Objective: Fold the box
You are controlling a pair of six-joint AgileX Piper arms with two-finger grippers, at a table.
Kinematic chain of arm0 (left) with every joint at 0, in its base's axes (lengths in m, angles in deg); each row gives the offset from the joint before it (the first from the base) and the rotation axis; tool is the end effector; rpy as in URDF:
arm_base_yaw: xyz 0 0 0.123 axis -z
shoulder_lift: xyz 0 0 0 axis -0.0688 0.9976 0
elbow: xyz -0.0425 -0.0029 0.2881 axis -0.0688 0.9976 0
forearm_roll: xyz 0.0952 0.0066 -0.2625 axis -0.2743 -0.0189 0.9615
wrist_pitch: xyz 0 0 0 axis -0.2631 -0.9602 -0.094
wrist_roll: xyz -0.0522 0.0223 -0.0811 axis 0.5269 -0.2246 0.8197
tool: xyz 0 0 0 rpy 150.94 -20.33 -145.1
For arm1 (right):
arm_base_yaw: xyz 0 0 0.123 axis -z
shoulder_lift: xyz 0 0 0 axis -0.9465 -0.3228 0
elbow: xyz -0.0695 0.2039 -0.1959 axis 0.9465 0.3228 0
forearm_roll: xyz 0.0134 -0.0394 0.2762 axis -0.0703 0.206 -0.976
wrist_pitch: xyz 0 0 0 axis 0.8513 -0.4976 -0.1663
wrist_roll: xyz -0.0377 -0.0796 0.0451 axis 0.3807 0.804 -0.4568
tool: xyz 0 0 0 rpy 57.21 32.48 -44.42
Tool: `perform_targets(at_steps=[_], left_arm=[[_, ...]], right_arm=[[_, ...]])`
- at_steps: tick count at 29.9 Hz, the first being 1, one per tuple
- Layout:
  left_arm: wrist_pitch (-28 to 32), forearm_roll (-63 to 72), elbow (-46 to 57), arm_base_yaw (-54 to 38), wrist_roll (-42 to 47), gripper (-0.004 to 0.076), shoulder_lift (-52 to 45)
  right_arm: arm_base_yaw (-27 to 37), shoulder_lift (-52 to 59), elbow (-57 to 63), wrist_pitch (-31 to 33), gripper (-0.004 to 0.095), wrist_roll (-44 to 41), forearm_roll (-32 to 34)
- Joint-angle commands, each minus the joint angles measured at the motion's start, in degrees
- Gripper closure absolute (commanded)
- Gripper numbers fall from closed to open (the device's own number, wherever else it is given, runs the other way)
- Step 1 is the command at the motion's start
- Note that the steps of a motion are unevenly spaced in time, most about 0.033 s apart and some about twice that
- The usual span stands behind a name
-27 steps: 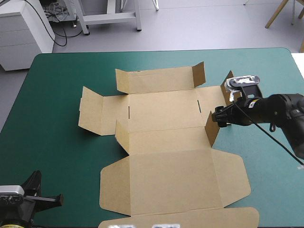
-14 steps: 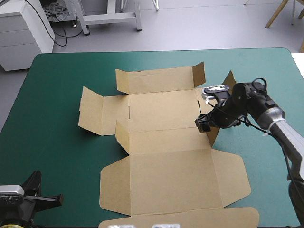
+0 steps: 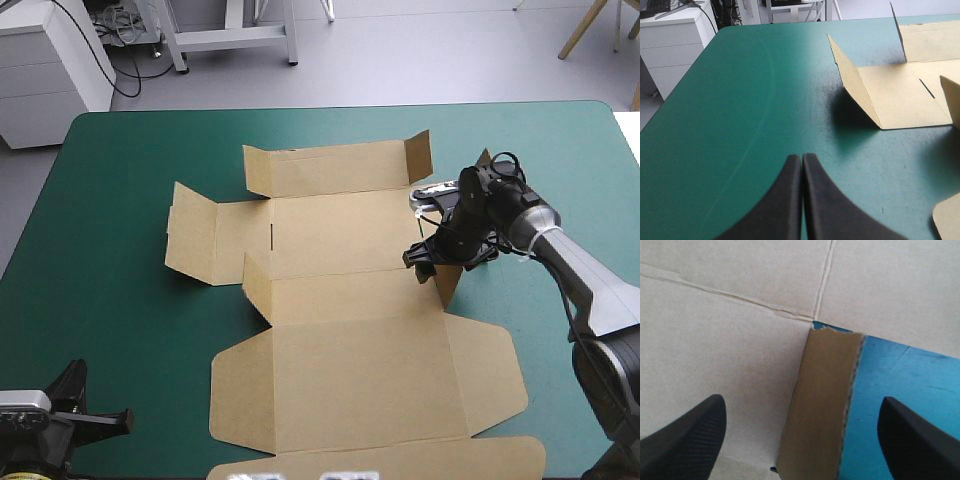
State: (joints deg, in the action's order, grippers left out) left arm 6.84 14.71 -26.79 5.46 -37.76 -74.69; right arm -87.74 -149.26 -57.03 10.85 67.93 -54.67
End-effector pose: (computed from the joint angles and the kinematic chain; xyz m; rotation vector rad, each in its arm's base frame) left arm 0.0446 0.0051 0.2777 -0.0451 1.8355 0.0194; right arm 0.3589 0.1147 0.2520 -0.4956 2.9293 0.1462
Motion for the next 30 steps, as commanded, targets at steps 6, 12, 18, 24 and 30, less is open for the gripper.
perform_targets(at_steps=[6, 12, 18, 24, 30], left_arm=[[4.6, 0.0, -1.2, -0.1, 0.3, 0.0734, -1.0], [4.6, 0.0, -1.2, -0.1, 0.3, 0.0734, -1.0], [4.6, -0.1, -1.2, -0.1, 0.3, 0.0734, -1.0], [4.6, -0.1, -1.2, -0.1, 0.3, 0.0734, -1.0], [4.6, -0.1, -1.2, -0.1, 0.3, 0.0734, -1.0]], right_arm=[[0.2, 1.2, -1.7, 2.8, 0.0483, -0.4, 0.1], [0.2, -1.1, -1.7, 3.7, 0.0916, -0.5, -0.2], [0.2, -1.0, -1.7, 3.9, 0.0922, 0.2, -0.7], [0.2, -0.9, -2.1, 3.9, 0.0922, 6.2, -0.7], [-0.2, -1.1, -6.7, 3.9, 0.0922, 20.3, -4.8]])
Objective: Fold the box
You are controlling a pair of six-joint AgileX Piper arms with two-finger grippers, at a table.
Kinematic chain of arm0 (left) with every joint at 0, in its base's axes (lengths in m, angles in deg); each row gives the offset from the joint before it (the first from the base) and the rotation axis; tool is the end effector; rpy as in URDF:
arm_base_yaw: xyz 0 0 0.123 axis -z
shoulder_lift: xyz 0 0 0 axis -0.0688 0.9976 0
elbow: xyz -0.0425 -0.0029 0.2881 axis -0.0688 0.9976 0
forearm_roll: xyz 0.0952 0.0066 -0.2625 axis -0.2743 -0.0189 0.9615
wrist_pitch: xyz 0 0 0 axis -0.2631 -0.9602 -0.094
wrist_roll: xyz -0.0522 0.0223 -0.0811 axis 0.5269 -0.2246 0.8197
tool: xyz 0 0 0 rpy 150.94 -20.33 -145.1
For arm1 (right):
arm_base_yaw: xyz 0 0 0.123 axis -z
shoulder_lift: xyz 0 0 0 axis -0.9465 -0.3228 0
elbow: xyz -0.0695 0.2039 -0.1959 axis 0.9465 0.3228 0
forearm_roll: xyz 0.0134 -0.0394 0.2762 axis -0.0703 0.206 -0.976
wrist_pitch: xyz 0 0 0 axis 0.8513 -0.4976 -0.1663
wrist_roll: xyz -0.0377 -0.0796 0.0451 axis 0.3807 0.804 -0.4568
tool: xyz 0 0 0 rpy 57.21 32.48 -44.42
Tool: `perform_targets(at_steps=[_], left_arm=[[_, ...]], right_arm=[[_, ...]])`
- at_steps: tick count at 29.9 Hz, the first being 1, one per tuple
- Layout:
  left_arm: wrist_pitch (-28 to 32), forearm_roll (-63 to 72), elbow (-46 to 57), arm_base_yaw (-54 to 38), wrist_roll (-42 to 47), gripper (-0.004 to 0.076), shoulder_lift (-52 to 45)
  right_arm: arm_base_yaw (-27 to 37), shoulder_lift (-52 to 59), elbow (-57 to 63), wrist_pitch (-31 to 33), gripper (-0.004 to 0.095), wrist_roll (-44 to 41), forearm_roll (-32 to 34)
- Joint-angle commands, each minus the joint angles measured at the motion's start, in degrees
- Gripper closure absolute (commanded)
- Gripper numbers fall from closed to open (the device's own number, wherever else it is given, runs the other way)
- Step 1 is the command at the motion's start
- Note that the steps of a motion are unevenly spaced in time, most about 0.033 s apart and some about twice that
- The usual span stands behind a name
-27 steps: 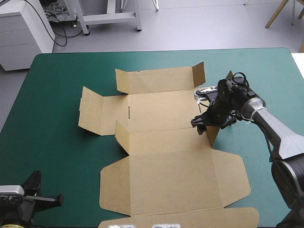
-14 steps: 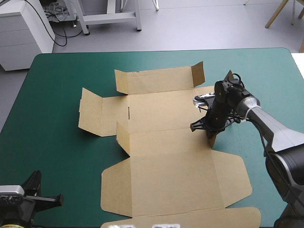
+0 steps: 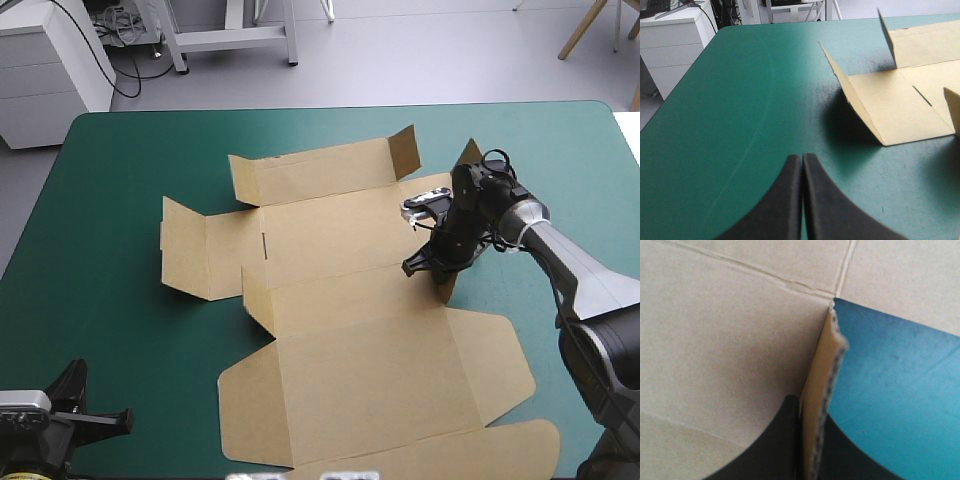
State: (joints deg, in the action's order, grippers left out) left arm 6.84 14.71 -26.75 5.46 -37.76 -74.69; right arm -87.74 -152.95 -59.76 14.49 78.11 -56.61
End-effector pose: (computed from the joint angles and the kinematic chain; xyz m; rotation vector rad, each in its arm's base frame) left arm 0.0447 0.0051 0.2775 -0.0450 1.8362 0.0194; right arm 0.3667 0.1205 0.2406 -0.7587 2.9462 0.1739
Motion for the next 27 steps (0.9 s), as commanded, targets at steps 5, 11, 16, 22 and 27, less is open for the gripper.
perform_targets(at_steps=[5, 11, 16, 22, 27], left_arm=[[4.6, 0.1, -1.2, -0.1, 0.3, 0.0734, -1.0], [4.6, 1.1, -1.2, -0.1, 0.3, 0.0734, -1.0], [4.6, 1.1, -1.2, -0.1, 0.3, 0.0734, -1.0], [4.6, 1.1, -1.2, -0.1, 0.3, 0.0734, -1.0], [4.6, 1.1, -1.2, -0.1, 0.3, 0.0734, -1.0]], right_arm=[[-3.9, 1.4, -10.0, 0.2, 0.0922, 27.0, -1.6], [-9.5, -0.7, -16.6, -5.9, 0.0927, 41.6, 4.3], [-10.1, -3.6, -20.9, -9.4, 0.0927, 45.5, 3.6], [-10.1, -6.5, -22.9, -10.7, 0.0928, 53.5, 2.5], [-10.3, -8.3, -22.9, -11.3, 0.0927, 59.3, -4.0]])
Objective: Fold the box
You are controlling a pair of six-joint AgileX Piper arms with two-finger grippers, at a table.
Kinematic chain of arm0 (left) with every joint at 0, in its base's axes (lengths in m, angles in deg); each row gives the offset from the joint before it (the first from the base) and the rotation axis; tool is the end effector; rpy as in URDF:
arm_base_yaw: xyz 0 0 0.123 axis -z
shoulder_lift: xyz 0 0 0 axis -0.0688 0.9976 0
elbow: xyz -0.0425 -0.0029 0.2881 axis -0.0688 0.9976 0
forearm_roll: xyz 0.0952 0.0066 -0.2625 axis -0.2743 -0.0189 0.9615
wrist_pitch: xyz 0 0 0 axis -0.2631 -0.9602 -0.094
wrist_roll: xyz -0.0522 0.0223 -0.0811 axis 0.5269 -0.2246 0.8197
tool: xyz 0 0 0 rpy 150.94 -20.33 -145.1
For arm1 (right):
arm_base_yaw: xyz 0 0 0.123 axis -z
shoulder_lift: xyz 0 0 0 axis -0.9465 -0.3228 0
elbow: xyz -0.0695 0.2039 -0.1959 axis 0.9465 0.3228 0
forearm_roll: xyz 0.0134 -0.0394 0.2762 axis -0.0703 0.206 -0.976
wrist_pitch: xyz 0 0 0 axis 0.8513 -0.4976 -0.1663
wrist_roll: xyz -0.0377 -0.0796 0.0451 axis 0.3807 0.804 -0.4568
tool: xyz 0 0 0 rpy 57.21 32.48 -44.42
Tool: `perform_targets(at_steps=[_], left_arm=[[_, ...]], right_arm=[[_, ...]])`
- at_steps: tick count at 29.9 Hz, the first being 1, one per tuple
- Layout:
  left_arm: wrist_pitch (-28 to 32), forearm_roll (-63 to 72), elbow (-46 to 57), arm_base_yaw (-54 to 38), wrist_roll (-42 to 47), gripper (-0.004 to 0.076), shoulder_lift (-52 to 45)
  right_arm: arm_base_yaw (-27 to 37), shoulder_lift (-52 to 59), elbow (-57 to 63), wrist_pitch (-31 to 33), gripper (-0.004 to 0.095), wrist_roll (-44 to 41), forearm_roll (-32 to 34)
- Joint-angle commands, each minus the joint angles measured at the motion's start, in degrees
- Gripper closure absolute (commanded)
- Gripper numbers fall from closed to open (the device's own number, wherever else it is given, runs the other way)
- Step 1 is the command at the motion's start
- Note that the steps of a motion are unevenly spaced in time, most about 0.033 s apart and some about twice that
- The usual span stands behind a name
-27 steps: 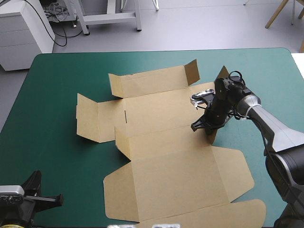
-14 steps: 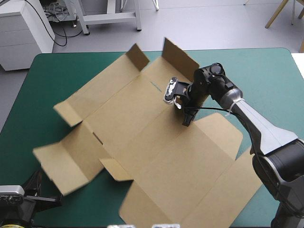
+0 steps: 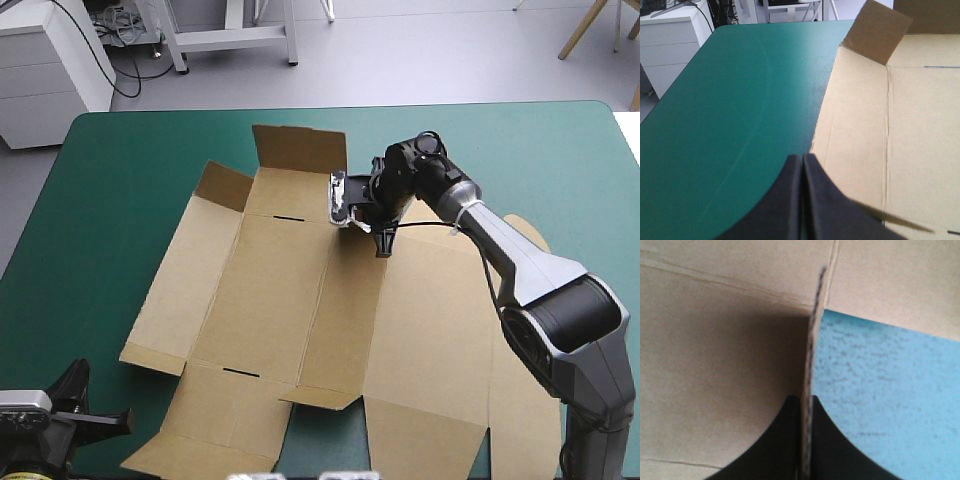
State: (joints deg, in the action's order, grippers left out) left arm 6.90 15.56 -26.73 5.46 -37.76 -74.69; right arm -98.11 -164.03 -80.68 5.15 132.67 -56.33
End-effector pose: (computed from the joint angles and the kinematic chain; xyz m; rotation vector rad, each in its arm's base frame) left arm 0.0448 0.0041 0.2774 -0.0479 1.8362 0.0025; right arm 0.4179 0.2232 0.2719 -1.9725 1.8432 -0.0731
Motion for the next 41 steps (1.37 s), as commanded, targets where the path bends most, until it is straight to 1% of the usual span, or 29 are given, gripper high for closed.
perform_targets(at_steps=[1, 4, 8, 13, 16, 18, 20, 23, 24, 28, 29, 31, 32, 34, 36, 37, 39, 41], left_arm=[[4.5, 0.3, -1.3, -0.1, 0.3, 0.0734, -1.0], [4.5, 0.3, -1.3, -0.1, 0.3, 0.0734, -1.0], [4.5, 0.3, -1.3, -0.1, 0.3, 0.0734, -1.0], [4.5, 0.1, -1.3, -0.1, 0.3, 0.0734, -1.0], [4.5, 0.0, -1.3, -0.1, 0.3, 0.0734, -1.0], [4.5, 0.0, -1.3, -0.1, 0.3, 0.0734, -1.0], [4.5, 0.0, -1.3, -0.1, 0.3, 0.0734, -1.0], [4.5, 0.0, -1.3, -0.1, 0.3, 0.0734, -1.0], [4.5, 0.0, -1.3, -0.1, 0.3, 0.0734, -1.0], [4.5, 0.0, -1.3, -0.1, 0.3, 0.0734, -1.0], [4.5, 0.0, -1.3, -0.1, 0.3, 0.0734, -1.0], [4.5, 0.0, -1.3, -0.1, 0.3, 0.0734, -1.0], [4.5, 0.0, -1.3, -0.1, 0.3, 0.0734, -1.0], [4.5, 0.0, -1.3, -0.1, 0.3, 0.0734, -1.0], [4.5, 0.0, -1.3, -0.1, 0.3, 0.0734, -1.0], [4.5, 0.0, -1.3, -0.1, 0.3, 0.0734, -1.0], [4.5, 0.0, -1.3, -0.1, 0.3, 0.0734, -1.0], [4.5, 0.0, -1.3, -0.1, 0.3, 0.0734, -1.0]], right_arm=[[-0.2, 2.5, -2.0, -2.1, 0.0927, 6.3, -4.9], [-1.7, 2.4, -2.0, -2.5, 0.0927, 10.9, -5.0], [-3.0, 2.4, -2.0, -2.8, 0.0928, 11.0, -4.2], [-3.1, 1.8, -1.9, -4.7, 0.0927, 11.0, -4.2], [-3.1, 1.2, -1.9, -6.6, 0.0927, 9.9, -5.3], [-3.1, 0.8, -1.9, -8.0, 0.0922, 7.7, -6.0], [-3.1, 0.6, -1.9, -8.7, 0.0891, 6.0, -6.1], [-3.1, 0.1, -1.9, -8.7, 0.0748, 5.4, -5.6], [-3.1, 0.1, -1.9, -8.6, 0.0671, 4.9, -5.5], [-3.1, 0.4, -2.2, -9.5, 0.0291, -0.6, -6.0], [-3.1, 0.6, -2.6, -9.9, 0.0212, -2.4, -5.9], [-3.1, 1.2, -3.9, -9.4, 0.0121, -5.6, -5.6], [-3.1, 1.6, -4.7, -8.9, 0.0099, -7.5, -5.0], [-3.1, 2.5, -6.6, -6.4, 0.0098, -10.6, -3.9], [-3.1, 3.3, -8.4, -2.8, 0.0098, -14.4, -1.9], [-3.1, 3.7, -9.2, -0.3, 0.0101, -17.6, -0.9], [-3.1, 4.3, -10.6, 4.0, 0.0147, -24.1, 1.1], [-3.1, 4.9, -11.6, 8.5, 0.0263, -28.2, 2.7]])
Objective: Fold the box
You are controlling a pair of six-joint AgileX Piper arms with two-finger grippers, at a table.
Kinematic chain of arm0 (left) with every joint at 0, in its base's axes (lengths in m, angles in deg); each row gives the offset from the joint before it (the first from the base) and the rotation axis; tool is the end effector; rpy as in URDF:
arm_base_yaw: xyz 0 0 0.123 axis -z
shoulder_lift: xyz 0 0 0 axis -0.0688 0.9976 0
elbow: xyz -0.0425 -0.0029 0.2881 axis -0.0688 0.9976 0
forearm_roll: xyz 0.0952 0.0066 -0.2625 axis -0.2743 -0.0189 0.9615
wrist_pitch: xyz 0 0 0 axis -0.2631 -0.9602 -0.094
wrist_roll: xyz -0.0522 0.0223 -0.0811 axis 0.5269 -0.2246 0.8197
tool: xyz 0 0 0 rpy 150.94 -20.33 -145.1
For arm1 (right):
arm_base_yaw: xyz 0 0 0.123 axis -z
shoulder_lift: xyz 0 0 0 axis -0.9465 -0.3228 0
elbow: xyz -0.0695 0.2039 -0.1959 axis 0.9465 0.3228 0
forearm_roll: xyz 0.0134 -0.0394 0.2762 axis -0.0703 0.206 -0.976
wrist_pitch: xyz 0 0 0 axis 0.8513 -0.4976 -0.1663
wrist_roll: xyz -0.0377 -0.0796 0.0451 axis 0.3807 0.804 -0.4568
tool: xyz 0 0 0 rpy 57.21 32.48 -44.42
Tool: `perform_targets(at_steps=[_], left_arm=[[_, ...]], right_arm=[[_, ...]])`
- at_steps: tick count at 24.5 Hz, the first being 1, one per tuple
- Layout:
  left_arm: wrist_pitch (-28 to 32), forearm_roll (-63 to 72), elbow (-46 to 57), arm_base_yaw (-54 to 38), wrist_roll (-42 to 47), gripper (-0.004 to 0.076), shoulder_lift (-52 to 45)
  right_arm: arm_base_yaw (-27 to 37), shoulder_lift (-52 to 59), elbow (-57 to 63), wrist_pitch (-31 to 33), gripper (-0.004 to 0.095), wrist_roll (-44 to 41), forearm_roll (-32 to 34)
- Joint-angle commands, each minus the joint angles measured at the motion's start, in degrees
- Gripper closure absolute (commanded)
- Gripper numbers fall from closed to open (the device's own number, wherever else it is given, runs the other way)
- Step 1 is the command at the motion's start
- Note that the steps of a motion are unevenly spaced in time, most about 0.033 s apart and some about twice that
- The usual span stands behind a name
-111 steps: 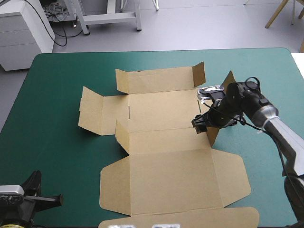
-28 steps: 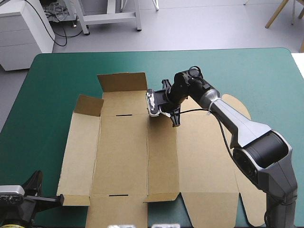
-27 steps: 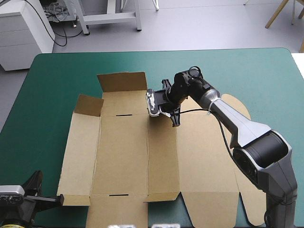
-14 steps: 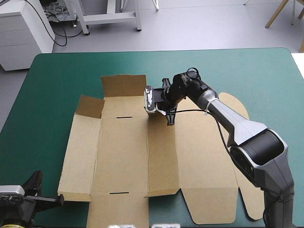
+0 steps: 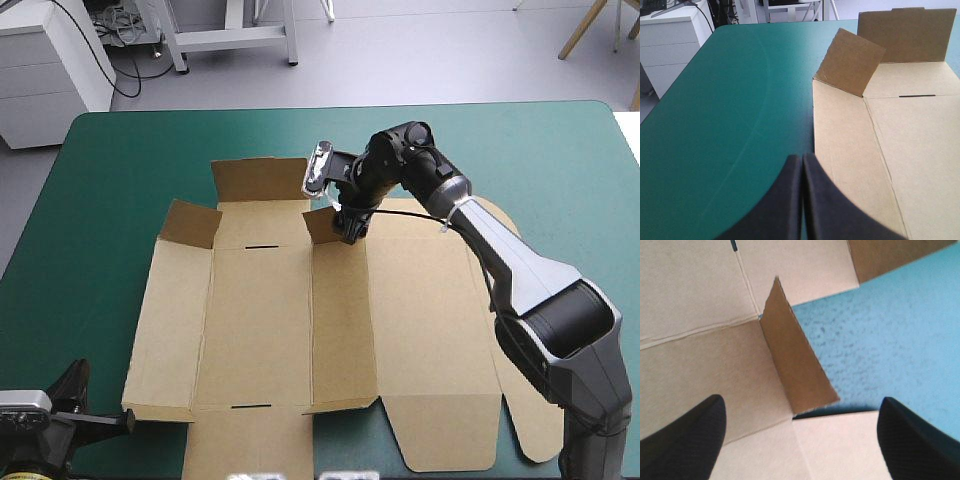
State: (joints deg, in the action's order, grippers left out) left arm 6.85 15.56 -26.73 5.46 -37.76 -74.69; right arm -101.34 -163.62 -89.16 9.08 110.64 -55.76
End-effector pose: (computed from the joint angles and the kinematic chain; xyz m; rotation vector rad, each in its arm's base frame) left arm 0.0447 0.0041 0.2773 -0.0480 1.8370 0.0025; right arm 0.4082 0.2479 0.3200 -1.6081 2.0616 0.0345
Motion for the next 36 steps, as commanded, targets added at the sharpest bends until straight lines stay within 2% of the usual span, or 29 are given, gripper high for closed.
perform_targets(at_steps=[1, 4, 5, 6, 9, 11, 13, 16, 19, 22, 24, 27, 31, 36], left_arm=[[4.6, 0.0, -1.3, -0.1, 0.3, 0.0734, -1.0], [4.6, 0.0, -1.3, -0.1, 0.7, 0.0733, -1.0], [4.6, 0.0, -1.3, -0.1, 0.7, 0.0728, -1.0], [4.6, 0.0, -1.3, -0.1, 0.7, 0.0718, -1.0], [4.6, 0.0, -1.3, -0.1, 0.7, 0.0617, -1.0], [4.6, 0.0, -1.3, -0.1, 0.7, 0.0480, -1.0], [4.6, 0.0, -1.3, -0.1, 0.7, 0.0311, -1.0], [4.6, 0.0, -1.3, -0.1, 0.9, 0.0117, -1.0], [4.6, 0.3, -1.2, -0.1, 0.9, 0.0116, -1.0], [4.7, 0.3, -1.3, -0.1, 0.9, 0.0120, 0.0], [7.4, 0.3, -2.2, -0.1, 0.9, 0.0120, 3.0], [11.6, 0.3, -6.5, -0.1, 0.5, 0.0120, 12.1], [11.1, 0.0, -12.5, -0.1, -0.8, 0.0120, 23.1], [7.6, -2.3, -18.7, -0.1, -1.5, 0.0127, 33.6]], right_arm=[[0.2, 4.6, -3.4, 5.7, 0.0331, -6.8, 2.9], [0.2, 5.4, -3.4, 5.6, 0.0655, -12.0, 6.9], [0.2, 5.6, -3.4, 5.6, 0.0814, -14.5, 8.2], [0.2, 5.6, -3.4, 5.6, 0.0917, -16.8, 9.8], [0.2, 5.6, -3.4, 5.6, 0.0916, -26.5, 14.8], [0.3, 5.6, -3.4, 5.6, 0.0927, -34.6, 17.8], [1.0, 6.0, -3.1, 5.6, 0.0927, -41.6, 18.6], [3.3, 8.4, -0.6, 5.3, 0.0927, -46.1, 18.2], [7.5, 14.2, 6.9, 2.9, 0.0927, -47.0, 18.1], [11.8, 23.2, 19.4, -4.4, 0.0927, -48.4, 14.0], [13.2, 28.8, 27.1, -6.9, 0.0927, -48.4, 12.6], [13.2, 37.4, 37.8, -11.7, 0.0927, -49.1, 12.2], [13.2, 45.4, 46.2, -16.2, 0.0927, -48.6, 11.2], [13.2, 54.2, 53.8, -21.1, 0.0927, -48.3, 11.2]])
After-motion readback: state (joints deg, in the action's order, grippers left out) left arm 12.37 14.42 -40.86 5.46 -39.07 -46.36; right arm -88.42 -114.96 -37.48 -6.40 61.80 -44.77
